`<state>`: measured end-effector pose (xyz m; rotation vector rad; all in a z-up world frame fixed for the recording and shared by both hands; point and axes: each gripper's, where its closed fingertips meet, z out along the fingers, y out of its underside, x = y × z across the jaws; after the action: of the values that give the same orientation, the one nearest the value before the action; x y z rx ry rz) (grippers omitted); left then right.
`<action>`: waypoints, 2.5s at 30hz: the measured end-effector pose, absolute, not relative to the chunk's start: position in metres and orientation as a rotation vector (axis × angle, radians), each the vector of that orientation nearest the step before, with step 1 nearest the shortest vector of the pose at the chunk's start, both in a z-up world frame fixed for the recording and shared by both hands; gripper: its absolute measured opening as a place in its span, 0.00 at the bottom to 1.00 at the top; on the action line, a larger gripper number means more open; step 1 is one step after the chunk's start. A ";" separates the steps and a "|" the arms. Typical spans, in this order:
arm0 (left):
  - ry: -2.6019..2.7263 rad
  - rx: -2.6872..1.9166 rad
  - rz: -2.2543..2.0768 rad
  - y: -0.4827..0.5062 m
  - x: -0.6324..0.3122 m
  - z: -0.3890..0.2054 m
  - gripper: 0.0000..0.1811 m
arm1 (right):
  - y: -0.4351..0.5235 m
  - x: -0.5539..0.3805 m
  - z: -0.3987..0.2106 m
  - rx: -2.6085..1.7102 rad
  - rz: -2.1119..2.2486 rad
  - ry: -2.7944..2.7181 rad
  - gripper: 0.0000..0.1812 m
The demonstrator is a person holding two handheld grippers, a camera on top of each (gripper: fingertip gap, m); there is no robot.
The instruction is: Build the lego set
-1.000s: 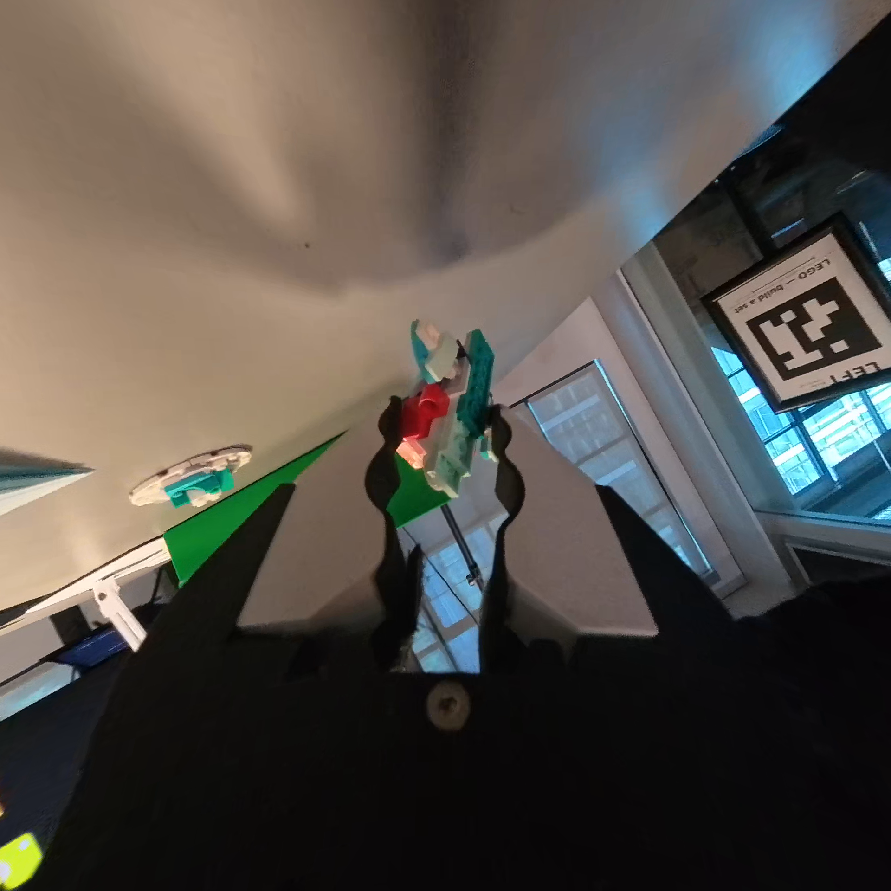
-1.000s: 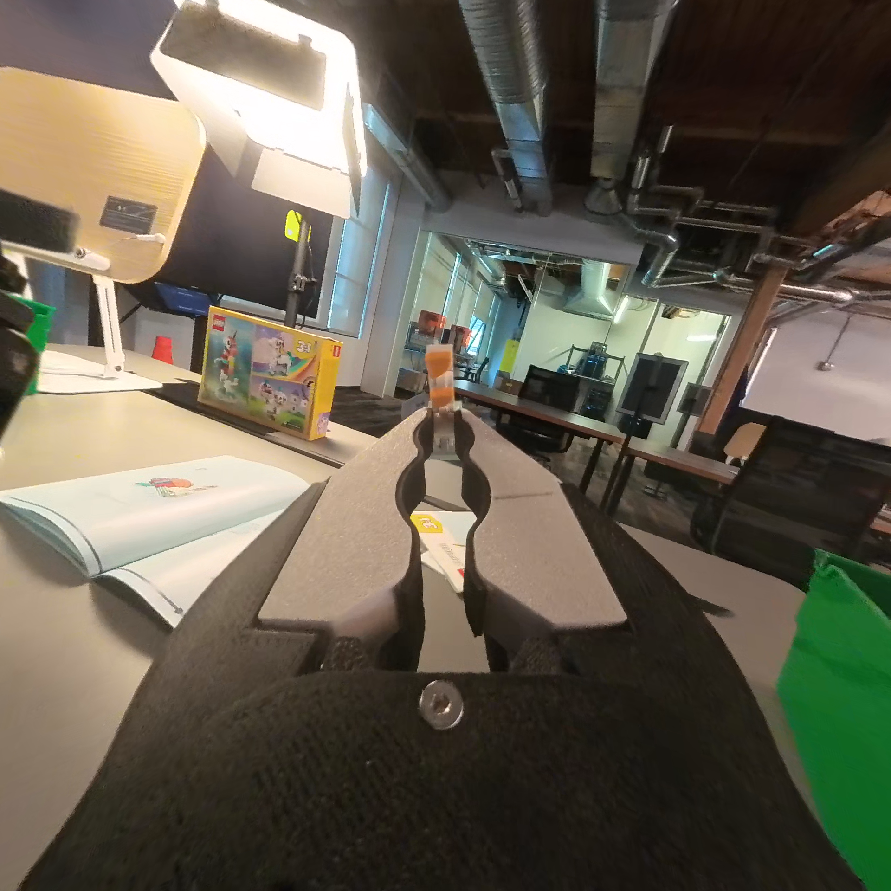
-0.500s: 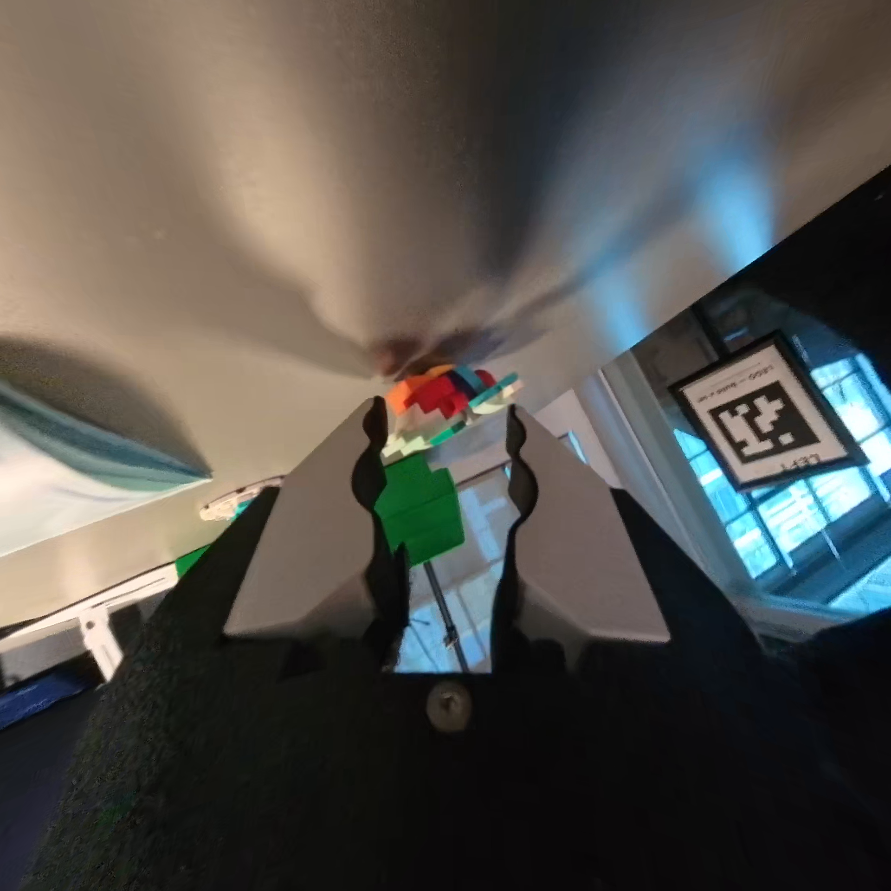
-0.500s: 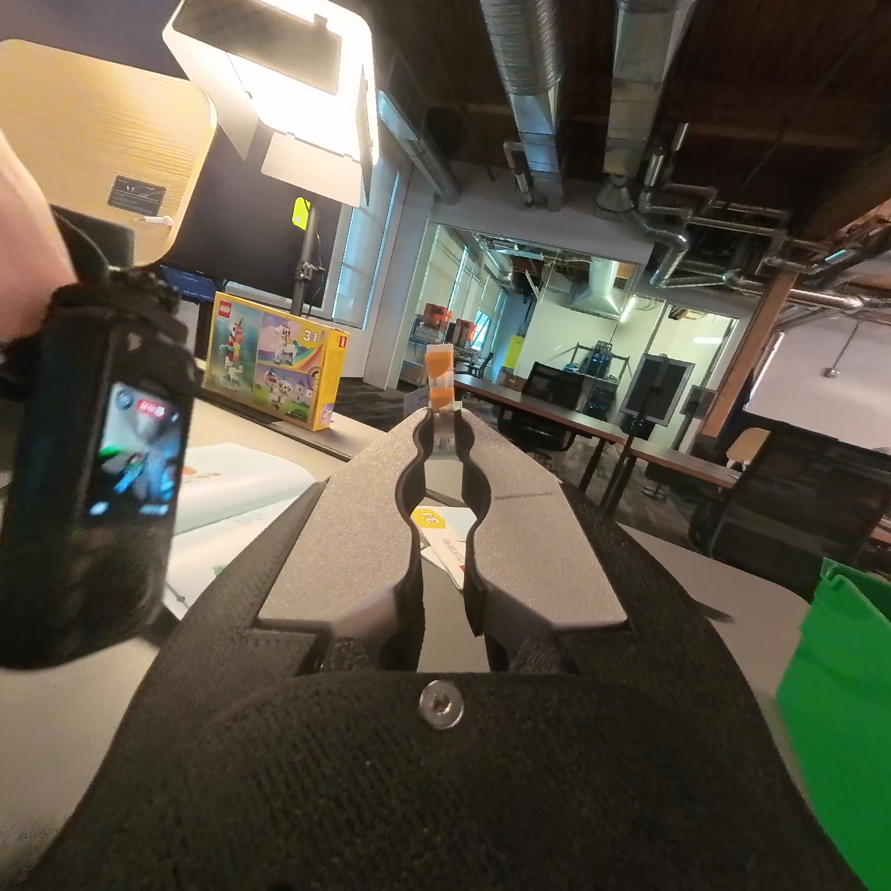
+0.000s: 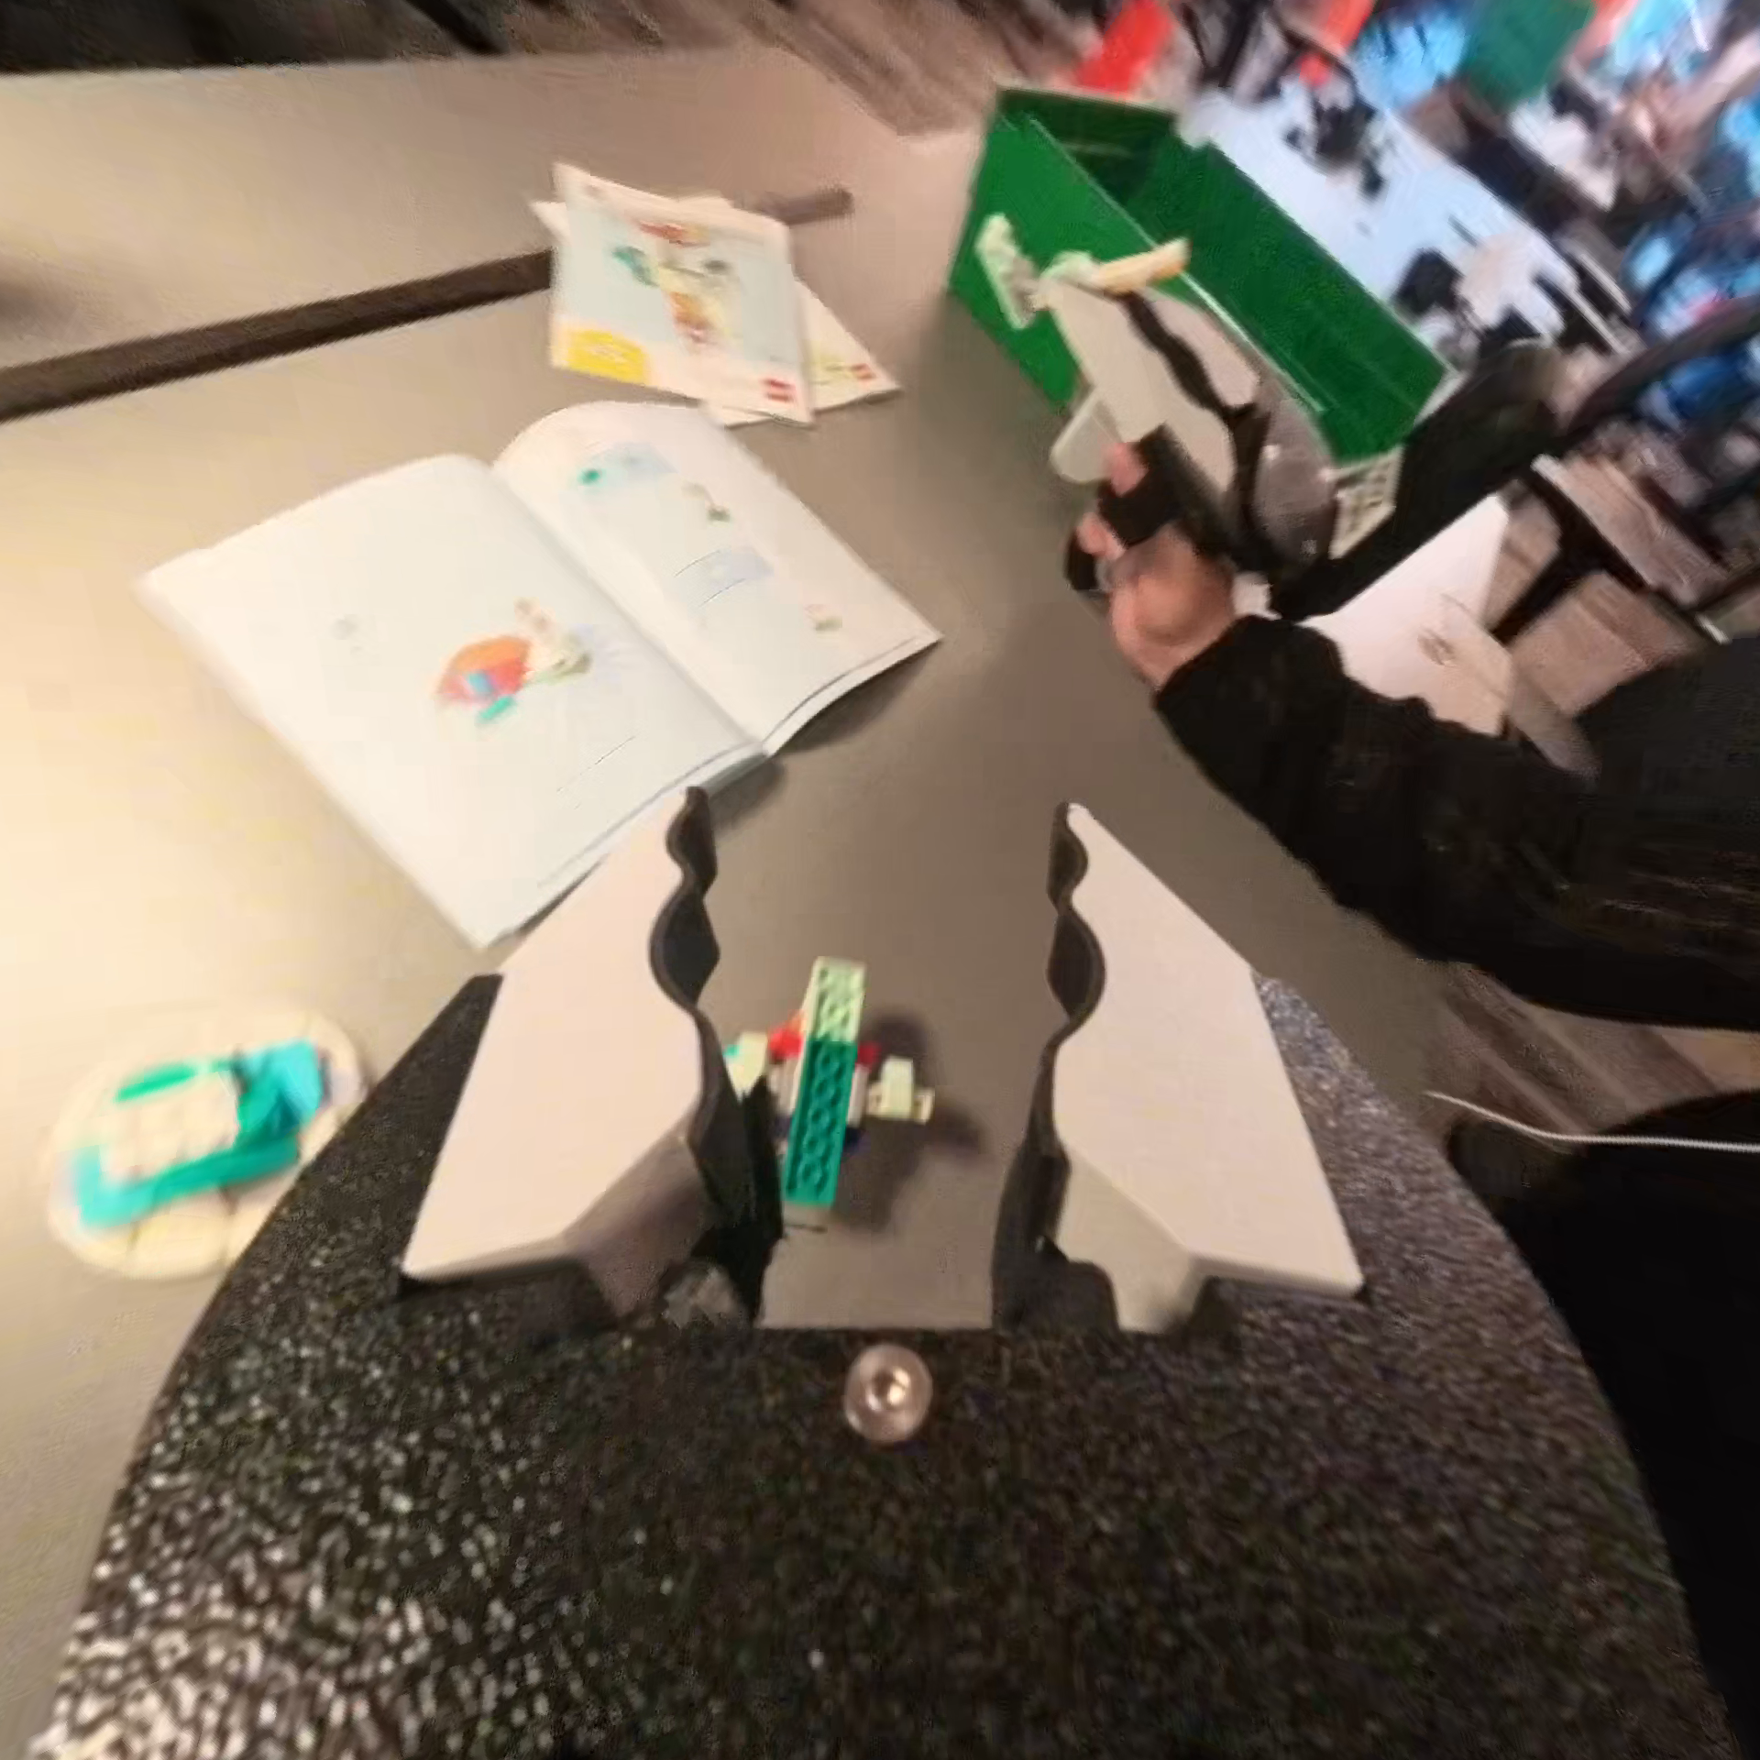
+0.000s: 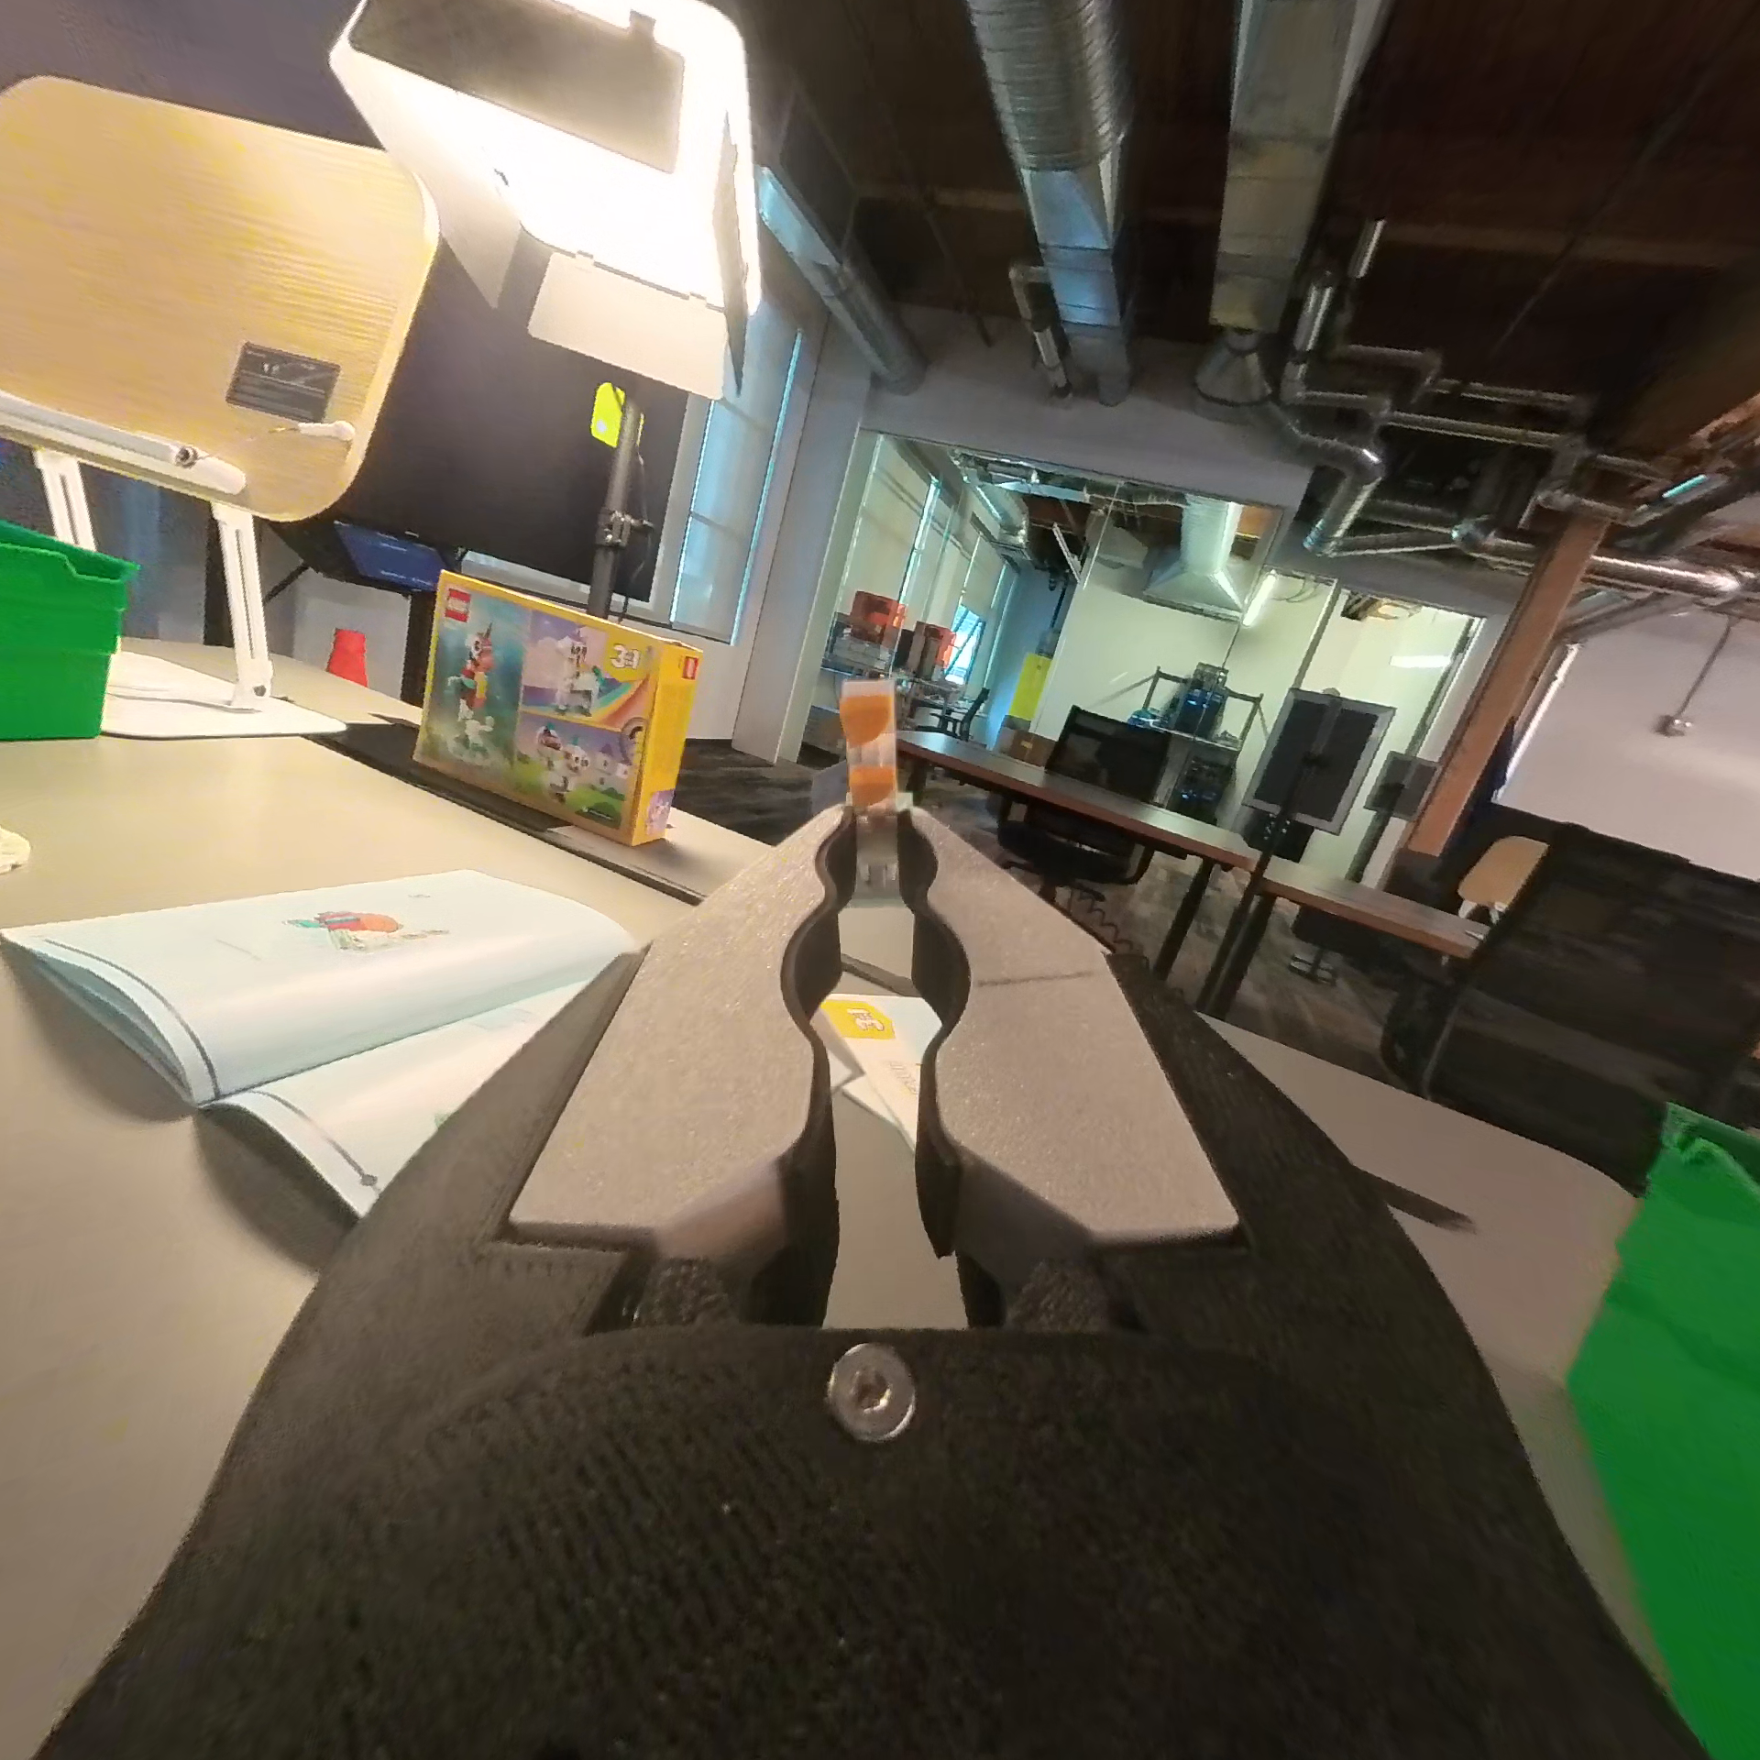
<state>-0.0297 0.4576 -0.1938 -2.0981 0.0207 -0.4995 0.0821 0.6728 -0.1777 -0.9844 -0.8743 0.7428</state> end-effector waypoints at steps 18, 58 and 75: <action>0.207 -2.280 -0.420 0.411 -0.017 -0.313 0.22 | 0.648 0.061 -0.192 -0.980 0.857 -1.043 0.03; 1.301 -1.000 1.251 0.449 0.019 -0.242 0.18 | 0.471 0.053 -0.249 -1.684 2.382 -1.817 0.03; 1.359 -0.978 1.288 0.448 0.024 -0.250 0.18 | 0.472 0.046 -0.256 -1.855 2.388 -1.725 0.03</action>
<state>0.0245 0.4481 -0.2501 -0.9784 1.3591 1.2882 0.0457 0.4724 -0.2561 -1.8554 -1.7252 2.3880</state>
